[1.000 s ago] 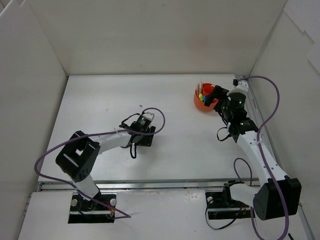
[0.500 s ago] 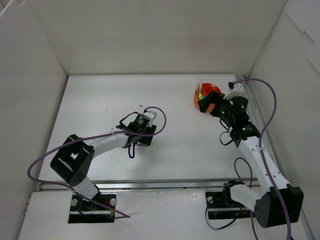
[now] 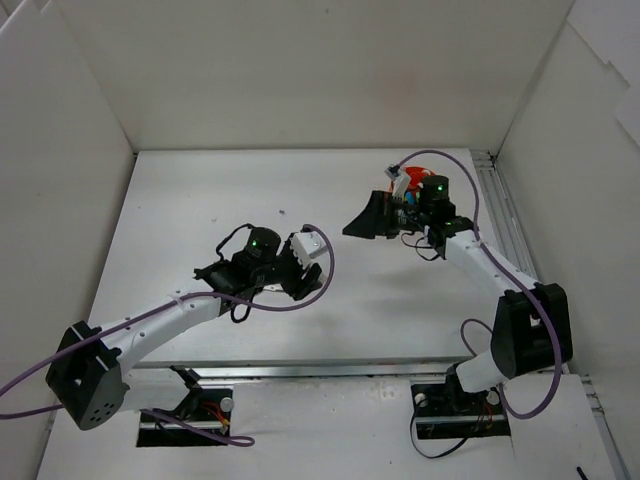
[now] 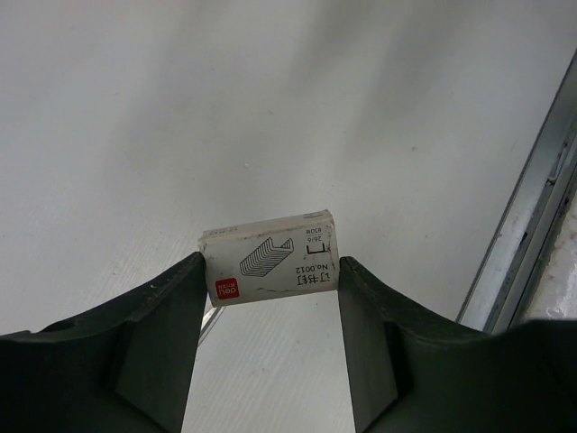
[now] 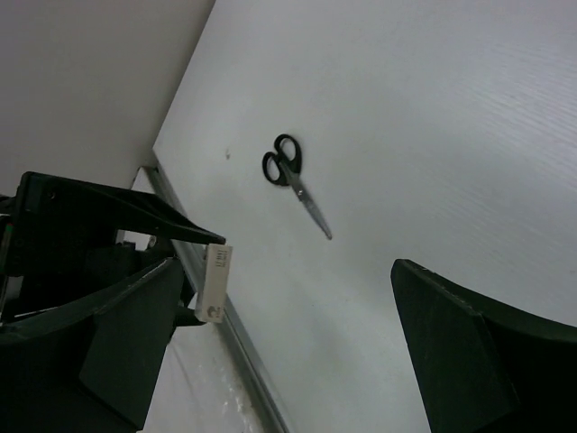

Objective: Sort the stationery into containers
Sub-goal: Place the stationery in the storage box.

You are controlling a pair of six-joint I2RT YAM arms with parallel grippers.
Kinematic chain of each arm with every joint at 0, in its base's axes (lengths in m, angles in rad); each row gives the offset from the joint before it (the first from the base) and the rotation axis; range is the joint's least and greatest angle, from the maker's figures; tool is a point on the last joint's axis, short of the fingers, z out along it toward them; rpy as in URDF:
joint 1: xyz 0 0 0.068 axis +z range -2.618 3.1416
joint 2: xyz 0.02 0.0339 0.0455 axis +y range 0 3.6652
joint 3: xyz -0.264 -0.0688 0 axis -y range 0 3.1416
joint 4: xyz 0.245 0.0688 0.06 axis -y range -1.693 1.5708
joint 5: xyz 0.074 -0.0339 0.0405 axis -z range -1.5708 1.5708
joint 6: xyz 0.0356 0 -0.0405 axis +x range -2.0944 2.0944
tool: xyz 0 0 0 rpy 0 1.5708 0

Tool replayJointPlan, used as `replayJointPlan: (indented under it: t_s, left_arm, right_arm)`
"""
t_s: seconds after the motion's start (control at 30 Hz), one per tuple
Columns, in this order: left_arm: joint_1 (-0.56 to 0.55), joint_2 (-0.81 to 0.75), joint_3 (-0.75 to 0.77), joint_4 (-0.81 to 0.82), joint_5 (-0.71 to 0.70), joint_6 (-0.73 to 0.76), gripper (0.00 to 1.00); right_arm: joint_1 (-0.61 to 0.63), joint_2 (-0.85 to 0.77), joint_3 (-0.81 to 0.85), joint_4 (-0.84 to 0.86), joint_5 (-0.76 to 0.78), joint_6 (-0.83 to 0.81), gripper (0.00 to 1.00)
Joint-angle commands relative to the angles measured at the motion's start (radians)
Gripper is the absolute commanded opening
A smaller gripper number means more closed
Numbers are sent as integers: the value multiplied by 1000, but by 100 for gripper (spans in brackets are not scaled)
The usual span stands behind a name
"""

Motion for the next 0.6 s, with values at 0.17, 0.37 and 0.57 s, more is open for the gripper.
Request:
replayJointPlan:
  t_s: [0.17, 0.37, 0.57]
  left_arm:
    - [-34, -17, 62, 8, 13, 97, 50]
    - [-43, -24, 68, 8, 3, 129, 49]
    - [-43, -13, 90, -1, -2, 142, 48]
  right_arm:
    - [145, 116, 112, 1, -186, -4, 98]
    - [228, 170, 118, -60, -206, -15, 91]
    - [280, 188, 141, -117, -229, -58, 75]
